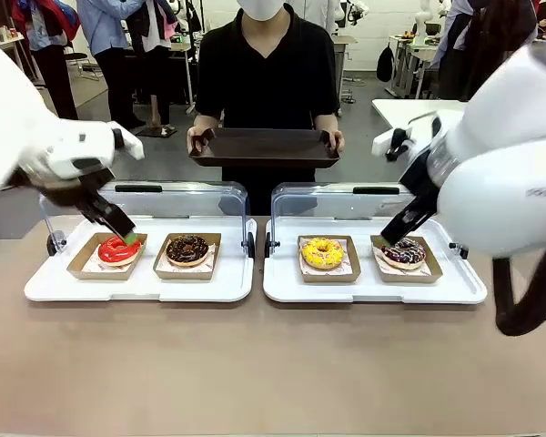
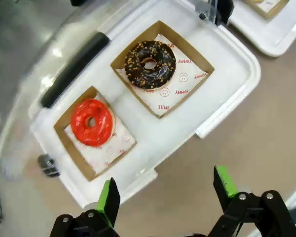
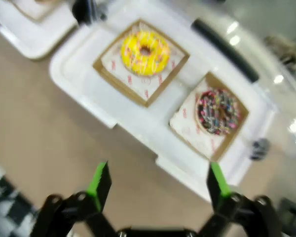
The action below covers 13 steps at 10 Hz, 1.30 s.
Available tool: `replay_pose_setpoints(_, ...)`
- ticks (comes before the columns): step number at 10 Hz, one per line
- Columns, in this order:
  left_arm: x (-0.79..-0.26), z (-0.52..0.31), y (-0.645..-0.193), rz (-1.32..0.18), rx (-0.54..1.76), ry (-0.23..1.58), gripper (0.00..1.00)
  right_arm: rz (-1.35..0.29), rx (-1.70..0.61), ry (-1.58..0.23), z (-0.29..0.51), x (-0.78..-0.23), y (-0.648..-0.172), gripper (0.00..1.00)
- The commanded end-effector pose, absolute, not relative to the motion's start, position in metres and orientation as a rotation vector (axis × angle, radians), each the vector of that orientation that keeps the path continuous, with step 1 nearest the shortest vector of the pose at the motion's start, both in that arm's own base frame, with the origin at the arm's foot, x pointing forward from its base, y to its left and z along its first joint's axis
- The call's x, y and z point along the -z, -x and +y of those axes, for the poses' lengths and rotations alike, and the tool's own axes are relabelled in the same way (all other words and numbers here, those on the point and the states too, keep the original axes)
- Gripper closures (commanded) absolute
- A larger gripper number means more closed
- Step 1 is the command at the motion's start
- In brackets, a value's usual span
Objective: Provide the desired donut to the person.
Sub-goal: Pick up and lift the Paper togo box containing the Donut pointed at by the person.
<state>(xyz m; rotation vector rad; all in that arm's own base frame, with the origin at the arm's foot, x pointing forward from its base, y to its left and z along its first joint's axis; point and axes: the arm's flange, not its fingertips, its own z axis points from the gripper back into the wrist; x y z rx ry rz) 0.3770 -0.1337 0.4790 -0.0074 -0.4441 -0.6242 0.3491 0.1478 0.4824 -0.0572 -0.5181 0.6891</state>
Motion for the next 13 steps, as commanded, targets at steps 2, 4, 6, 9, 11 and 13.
replay_pose_setpoints(2, -0.546, -0.121, -0.377, -0.448, 0.621, -0.053, 0.0, -0.466, -0.679, 0.128, 0.159, -0.548, -0.324, 0.0)
replay_pose_setpoints(4, -0.566, -0.118, -0.368, -0.485, 0.593, -0.067, 0.0, -0.479, -0.665, 0.142, 0.16, -0.566, -0.314, 0.0)
replay_pose_setpoints(6, -0.568, -0.118, -0.371, -0.479, 0.597, -0.024, 0.0, -0.485, -0.698, 0.107, 0.157, -0.57, -0.311, 0.0)
replay_pose_setpoints(9, -0.568, -0.118, -0.371, -0.479, 0.597, -0.024, 0.0, -0.485, -0.698, 0.107, 0.157, -0.57, -0.311, 0.0)
replay_pose_setpoints(11, -0.578, -0.091, -0.376, -0.494, 0.672, 0.192, 0.0, -0.462, -0.78, -0.015, 0.139, -0.579, -0.322, 0.0)
replay_pose_setpoints(13, -0.578, -0.047, -0.396, -0.479, 0.737, 0.387, 0.0, -0.42, -0.867, -0.248, 0.1, -0.588, -0.348, 0.0)
